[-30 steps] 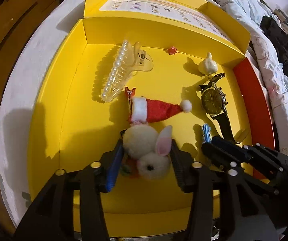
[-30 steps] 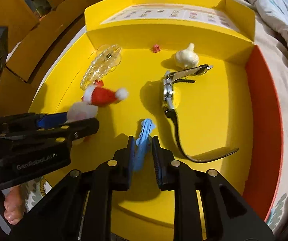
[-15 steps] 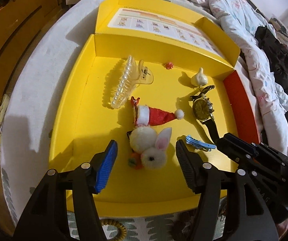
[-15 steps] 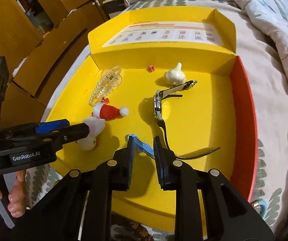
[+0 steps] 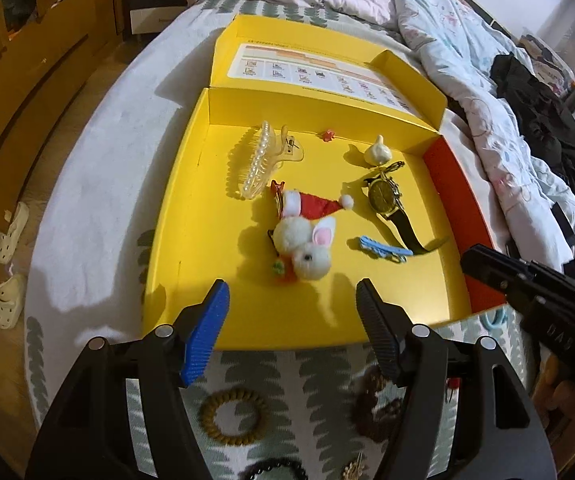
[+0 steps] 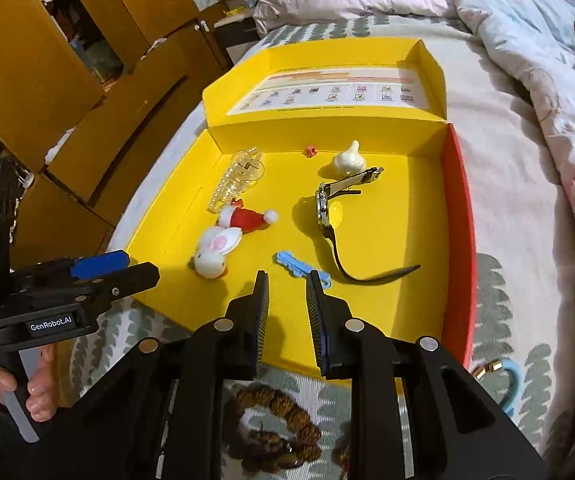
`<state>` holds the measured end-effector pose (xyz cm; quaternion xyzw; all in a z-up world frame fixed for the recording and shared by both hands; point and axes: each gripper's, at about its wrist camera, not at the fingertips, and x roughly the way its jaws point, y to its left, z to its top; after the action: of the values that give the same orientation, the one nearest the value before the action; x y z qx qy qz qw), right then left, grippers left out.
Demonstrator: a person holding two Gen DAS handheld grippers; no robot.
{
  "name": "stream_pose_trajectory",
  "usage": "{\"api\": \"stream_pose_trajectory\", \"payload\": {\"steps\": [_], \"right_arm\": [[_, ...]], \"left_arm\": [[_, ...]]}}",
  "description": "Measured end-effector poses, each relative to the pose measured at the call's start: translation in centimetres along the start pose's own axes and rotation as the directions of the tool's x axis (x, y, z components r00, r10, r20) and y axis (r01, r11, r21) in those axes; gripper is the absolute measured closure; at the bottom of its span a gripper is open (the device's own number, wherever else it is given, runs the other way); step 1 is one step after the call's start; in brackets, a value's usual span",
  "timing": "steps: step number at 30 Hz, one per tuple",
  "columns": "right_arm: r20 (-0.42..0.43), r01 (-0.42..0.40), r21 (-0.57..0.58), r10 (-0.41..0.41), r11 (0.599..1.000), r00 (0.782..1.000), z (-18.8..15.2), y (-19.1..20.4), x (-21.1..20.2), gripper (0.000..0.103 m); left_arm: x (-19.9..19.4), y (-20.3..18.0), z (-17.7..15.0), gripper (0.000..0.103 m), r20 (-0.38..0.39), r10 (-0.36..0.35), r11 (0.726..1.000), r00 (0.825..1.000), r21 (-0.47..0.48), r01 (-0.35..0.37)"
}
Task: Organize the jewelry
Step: 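Carry the bunny and blue clip into the yellow box and release both, then move the right tool to the light blue bangle while the left tool approaches the brown coil hair tie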
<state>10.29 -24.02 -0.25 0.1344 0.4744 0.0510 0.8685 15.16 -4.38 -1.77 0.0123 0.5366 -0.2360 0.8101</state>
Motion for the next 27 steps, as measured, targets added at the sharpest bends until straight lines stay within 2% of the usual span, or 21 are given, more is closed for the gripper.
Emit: {"api": "stream_pose_trajectory", "payload": {"steps": [9, 18, 23, 27], "right_arm": [[0.046, 0.032, 0.039, -0.034, 0.999, 0.998, -2.5, -1.6, -4.1, 0.078], [0.097, 0.091, 0.111, -0.102, 0.990, 0.990, -4.8, -6.0, -8.9, 0.078], [0.064, 0.149, 0.145, -0.159, 0.978, 0.985, -6.0, -8.5, -9.0, 0.078], [-0.001, 0.190, 0.156, -0.192, 0.969, 0.981, -6.8, -10.0, -7.2, 0.078]], "left_arm": [[-2.3, 0.1, -3.0, 0.035, 0.044, 0.008, 1.000, 0.999, 0.016, -0.009], [-3.0, 1.0, -5.8, 0.035, 0.055, 0.036, 0.999, 0.998, 0.015, -0.037], [-3.0, 1.7, -7.2, 0.035, 0.052, 0.057, 0.998, 0.997, 0.000, -0.057], [-2.5, 1.7, -8.1, 0.035, 0.036, 0.064, 0.998, 0.997, 0.002, -0.064]]}}
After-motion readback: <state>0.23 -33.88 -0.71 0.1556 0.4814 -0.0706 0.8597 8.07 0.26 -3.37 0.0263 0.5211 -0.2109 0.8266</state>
